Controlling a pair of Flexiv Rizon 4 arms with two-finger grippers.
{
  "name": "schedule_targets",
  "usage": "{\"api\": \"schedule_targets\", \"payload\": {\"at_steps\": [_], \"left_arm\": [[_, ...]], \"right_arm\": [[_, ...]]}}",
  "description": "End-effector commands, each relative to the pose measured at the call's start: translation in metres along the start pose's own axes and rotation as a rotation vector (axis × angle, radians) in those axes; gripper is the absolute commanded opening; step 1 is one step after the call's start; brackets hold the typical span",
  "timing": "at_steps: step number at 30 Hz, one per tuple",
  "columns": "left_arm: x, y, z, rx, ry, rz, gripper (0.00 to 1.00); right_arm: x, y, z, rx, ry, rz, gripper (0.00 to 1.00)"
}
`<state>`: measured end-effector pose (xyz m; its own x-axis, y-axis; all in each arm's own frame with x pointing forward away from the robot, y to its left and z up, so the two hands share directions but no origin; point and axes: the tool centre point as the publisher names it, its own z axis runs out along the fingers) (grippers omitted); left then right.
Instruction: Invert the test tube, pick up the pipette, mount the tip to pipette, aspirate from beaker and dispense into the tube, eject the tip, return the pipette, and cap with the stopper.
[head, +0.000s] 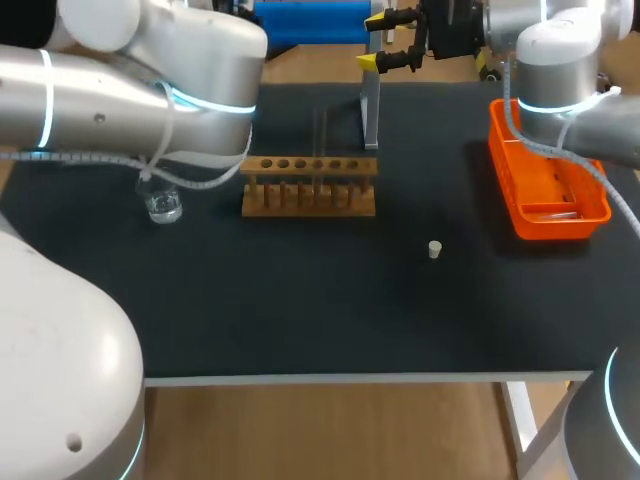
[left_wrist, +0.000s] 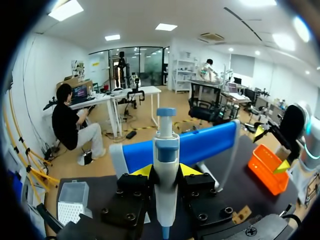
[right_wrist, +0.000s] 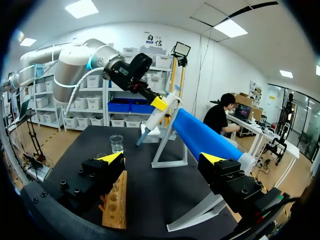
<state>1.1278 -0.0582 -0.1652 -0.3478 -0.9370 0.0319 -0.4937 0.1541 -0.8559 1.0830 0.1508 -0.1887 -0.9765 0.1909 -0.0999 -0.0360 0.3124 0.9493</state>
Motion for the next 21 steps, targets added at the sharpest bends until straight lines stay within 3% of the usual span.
{"api": "schedule_targets", "payload": {"at_steps": [1,21], "left_arm": [[0.000,-0.006,0.010,-0.027,-0.014,-0.002,0.00],[-0.013,-0.015,0.030,-0.053,-0.063,-0.014,0.00]], "right_arm": [[0.000,0.000,-0.001,0.003,0.002,0.000,1.00],[0.000,0.000,-0.001,0.003,0.002,0.000,1.00]]}}
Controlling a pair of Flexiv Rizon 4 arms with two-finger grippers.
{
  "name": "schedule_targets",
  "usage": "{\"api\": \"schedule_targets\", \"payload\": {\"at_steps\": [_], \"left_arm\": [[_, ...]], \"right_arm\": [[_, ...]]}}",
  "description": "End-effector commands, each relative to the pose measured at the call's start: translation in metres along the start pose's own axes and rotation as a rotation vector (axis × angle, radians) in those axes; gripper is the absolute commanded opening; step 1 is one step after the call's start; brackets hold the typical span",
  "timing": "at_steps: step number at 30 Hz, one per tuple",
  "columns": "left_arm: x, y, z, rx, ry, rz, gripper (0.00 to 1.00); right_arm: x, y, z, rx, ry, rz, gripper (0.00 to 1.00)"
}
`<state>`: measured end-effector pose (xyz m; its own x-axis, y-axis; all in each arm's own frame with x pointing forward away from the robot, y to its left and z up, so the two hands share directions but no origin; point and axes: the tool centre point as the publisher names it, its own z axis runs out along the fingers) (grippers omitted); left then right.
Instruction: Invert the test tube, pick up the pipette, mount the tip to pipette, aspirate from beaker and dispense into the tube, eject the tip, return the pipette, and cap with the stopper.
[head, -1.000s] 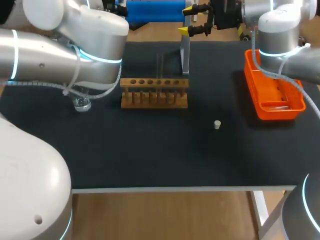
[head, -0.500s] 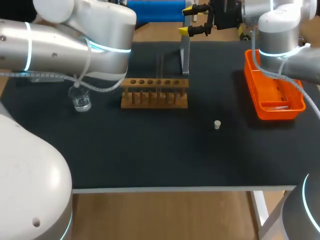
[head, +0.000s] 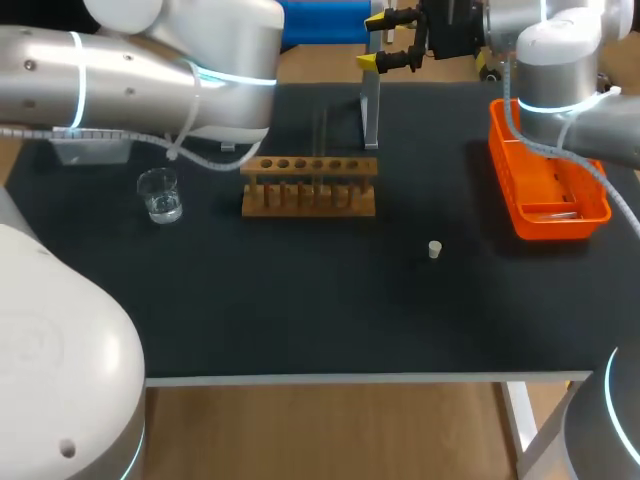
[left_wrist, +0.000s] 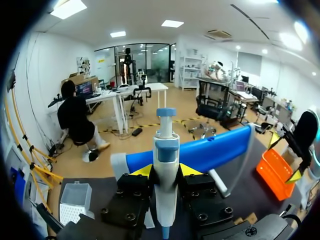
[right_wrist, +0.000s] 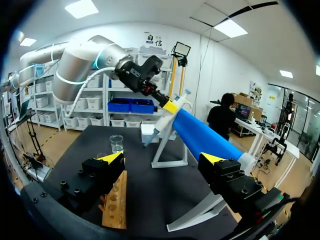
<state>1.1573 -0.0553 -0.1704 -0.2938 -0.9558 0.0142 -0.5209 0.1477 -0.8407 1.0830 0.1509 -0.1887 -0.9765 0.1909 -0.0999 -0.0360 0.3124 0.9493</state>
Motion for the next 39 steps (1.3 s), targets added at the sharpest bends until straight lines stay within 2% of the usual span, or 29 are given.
{"api": "schedule_targets", "payload": {"at_steps": [1,32,34,36,37,39], "left_arm": [[0.000,-0.005,0.005,-0.026,-0.006,0.000,0.00],[0.001,0.016,0.028,-0.084,0.001,-0.031,0.00],[0.002,0.016,0.028,-0.085,0.004,-0.031,0.44],[0.003,0.017,0.029,-0.086,0.007,-0.032,0.96],[0.003,0.017,0.029,-0.086,0.009,-0.033,1.00],[0.005,0.019,0.028,-0.087,0.011,-0.035,1.00]], "right_arm": [[0.000,0.000,-0.001,0.003,0.002,0.000,1.00],[0.000,0.000,-0.001,0.003,0.002,0.000,1.00],[0.000,0.000,-0.001,0.003,0.002,0.000,1.00],[0.000,0.000,-0.001,0.003,0.002,0.000,1.00],[0.000,0.000,-0.001,0.003,0.002,0.000,1.00],[0.000,0.000,-0.001,0.003,0.002,0.000,1.00]]}}
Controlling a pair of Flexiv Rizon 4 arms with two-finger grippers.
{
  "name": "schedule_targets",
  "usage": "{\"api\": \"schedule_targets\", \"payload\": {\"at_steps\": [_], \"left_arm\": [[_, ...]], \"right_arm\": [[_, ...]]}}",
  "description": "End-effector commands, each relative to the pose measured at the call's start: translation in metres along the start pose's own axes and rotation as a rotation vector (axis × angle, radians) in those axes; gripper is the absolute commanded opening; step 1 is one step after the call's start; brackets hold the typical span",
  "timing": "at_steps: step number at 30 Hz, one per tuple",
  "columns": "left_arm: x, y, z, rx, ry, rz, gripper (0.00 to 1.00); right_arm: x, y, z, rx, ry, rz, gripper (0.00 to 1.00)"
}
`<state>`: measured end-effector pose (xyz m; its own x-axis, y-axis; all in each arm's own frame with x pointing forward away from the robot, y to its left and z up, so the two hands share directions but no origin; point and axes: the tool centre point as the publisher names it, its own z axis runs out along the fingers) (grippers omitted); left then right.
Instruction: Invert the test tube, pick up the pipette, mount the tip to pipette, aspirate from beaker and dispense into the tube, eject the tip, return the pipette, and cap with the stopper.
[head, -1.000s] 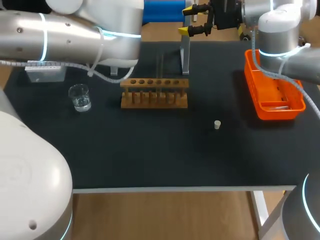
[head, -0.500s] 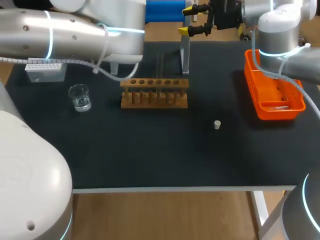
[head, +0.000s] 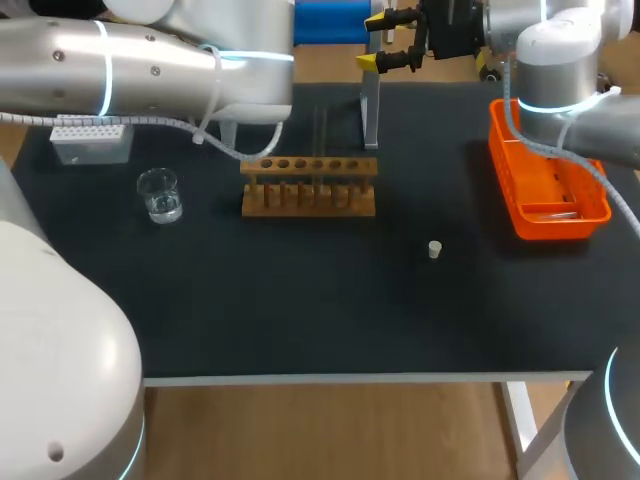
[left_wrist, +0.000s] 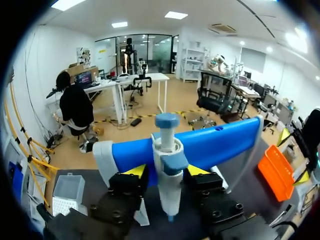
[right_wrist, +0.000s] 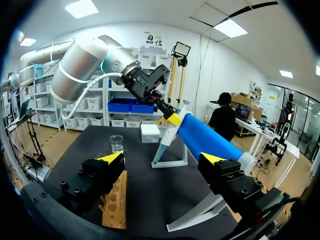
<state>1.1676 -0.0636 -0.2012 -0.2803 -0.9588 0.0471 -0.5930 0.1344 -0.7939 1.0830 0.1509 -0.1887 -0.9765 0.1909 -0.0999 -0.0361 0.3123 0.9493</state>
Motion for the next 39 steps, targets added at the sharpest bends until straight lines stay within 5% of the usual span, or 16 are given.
{"api": "schedule_targets", "payload": {"at_steps": [1,20,30,39], "left_arm": [[0.002,0.000,0.000,-0.007,0.004,0.000,1.00],[0.026,-0.007,-0.057,0.029,0.032,0.050,1.00],[0.067,0.018,-0.125,0.155,0.284,0.213,1.00],[0.075,0.055,-0.164,0.235,0.410,0.297,1.00]], "right_arm": [[0.000,0.000,-0.001,0.003,0.002,0.000,1.00],[0.000,0.000,-0.001,0.003,0.002,0.000,1.00],[0.000,0.000,-0.001,0.003,0.002,0.000,1.00],[0.000,0.000,-0.001,0.003,0.002,0.000,1.00]]}}
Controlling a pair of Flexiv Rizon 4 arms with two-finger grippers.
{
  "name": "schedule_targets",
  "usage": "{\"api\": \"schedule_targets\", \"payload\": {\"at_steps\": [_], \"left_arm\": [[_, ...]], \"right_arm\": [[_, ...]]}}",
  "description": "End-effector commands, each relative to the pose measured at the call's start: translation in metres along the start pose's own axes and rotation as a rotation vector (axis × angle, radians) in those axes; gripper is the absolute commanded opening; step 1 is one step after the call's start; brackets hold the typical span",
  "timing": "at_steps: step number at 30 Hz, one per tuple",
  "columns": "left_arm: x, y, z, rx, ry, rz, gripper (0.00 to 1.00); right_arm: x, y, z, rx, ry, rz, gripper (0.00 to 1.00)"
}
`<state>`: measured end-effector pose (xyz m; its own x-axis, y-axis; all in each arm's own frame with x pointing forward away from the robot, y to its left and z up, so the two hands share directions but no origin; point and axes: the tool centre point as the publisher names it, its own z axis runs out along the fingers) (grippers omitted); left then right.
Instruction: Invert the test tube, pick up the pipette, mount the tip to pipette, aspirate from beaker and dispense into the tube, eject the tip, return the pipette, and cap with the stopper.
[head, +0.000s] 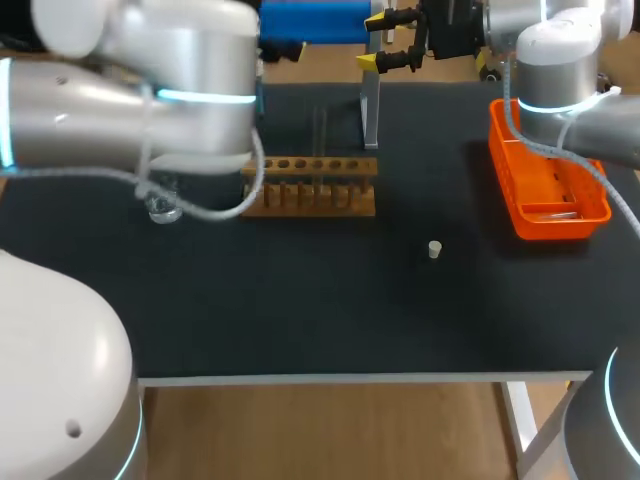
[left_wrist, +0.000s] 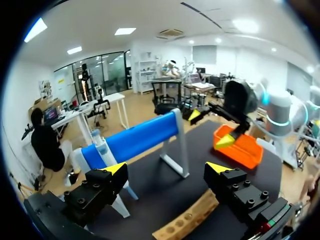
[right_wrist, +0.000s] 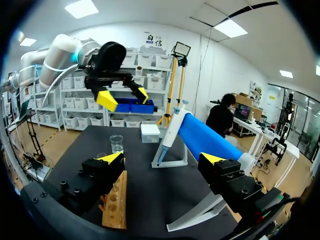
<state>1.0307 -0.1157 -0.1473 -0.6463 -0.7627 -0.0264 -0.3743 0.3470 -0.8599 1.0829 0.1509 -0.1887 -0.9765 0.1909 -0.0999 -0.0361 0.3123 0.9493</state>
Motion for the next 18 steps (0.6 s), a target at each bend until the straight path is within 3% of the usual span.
{"api": "schedule_targets", "payload": {"at_steps": [1,10,18], "left_arm": [[0.007,0.025,-0.047,0.142,0.106,0.028,1.00],[0.027,0.045,-0.044,0.192,0.261,0.099,1.00],[0.025,0.063,-0.028,0.181,0.325,0.138,1.00]], "right_arm": [[0.000,0.000,-0.001,0.003,0.002,0.000,1.00],[0.000,0.000,-0.001,0.003,0.002,0.000,1.00],[0.000,0.000,-0.001,0.003,0.002,0.000,1.00]]}}
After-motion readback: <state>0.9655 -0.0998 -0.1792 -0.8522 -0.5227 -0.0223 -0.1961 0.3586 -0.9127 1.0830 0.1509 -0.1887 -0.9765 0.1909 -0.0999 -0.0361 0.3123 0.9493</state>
